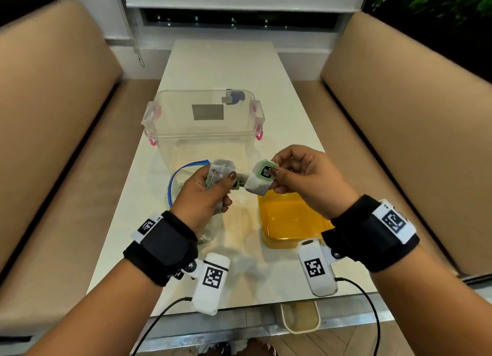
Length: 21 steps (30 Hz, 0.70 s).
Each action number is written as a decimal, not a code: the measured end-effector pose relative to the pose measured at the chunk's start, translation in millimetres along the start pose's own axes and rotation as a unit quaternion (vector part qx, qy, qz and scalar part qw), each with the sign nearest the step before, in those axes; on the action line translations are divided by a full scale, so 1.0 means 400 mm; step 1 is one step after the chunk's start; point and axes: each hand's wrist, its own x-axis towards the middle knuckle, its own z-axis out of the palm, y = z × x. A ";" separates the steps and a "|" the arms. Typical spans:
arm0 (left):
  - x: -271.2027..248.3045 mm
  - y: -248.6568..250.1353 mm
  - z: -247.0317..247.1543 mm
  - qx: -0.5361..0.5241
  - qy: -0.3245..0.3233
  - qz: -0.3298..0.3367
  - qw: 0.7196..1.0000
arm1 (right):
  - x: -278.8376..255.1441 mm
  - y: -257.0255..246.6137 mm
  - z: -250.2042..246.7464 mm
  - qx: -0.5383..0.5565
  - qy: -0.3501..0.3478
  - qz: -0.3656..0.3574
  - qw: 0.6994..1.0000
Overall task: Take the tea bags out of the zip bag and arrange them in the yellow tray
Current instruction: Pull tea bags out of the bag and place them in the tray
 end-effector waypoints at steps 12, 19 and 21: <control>0.007 -0.033 0.052 0.053 -0.062 -0.016 0.997 | 0.026 -0.049 -0.018 -0.281 -0.051 -0.071 0.956; 0.015 -0.021 0.071 0.040 -0.045 0.009 0.998 | 0.029 -0.049 -0.014 -0.245 -0.032 -0.064 0.967; 0.014 -0.014 0.075 0.037 -0.031 0.022 0.999 | 0.027 -0.044 -0.023 -0.227 -0.035 -0.054 0.972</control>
